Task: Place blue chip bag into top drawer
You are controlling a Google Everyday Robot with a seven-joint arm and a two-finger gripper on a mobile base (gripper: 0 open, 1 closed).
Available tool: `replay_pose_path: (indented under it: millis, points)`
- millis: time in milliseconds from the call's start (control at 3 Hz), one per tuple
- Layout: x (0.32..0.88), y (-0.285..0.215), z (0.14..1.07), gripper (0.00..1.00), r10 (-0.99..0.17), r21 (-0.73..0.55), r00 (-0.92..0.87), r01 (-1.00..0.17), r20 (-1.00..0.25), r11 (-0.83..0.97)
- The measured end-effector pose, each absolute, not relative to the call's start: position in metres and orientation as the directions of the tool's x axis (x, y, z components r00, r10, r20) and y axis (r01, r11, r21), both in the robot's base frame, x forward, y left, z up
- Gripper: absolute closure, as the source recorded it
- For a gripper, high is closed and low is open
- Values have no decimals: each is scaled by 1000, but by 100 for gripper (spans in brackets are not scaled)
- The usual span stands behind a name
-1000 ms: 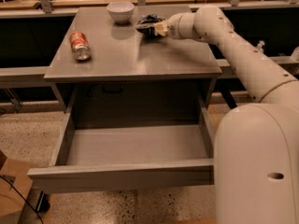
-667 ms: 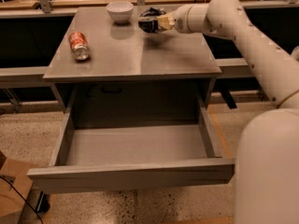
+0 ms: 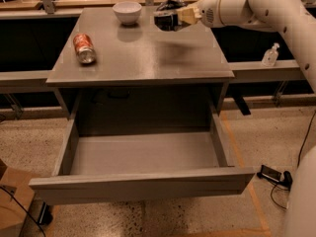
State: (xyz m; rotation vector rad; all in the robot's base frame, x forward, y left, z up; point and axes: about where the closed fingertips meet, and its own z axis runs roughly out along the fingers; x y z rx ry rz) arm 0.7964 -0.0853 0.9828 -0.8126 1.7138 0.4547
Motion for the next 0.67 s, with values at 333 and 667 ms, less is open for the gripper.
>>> replay_pose_path:
  millis: [333, 667]
  points:
    - [780, -74, 992, 100, -341, -150, -100, -758, -935, 635]
    - [738, -75, 1026, 100, -366, -212, -31, -770, -930, 602]
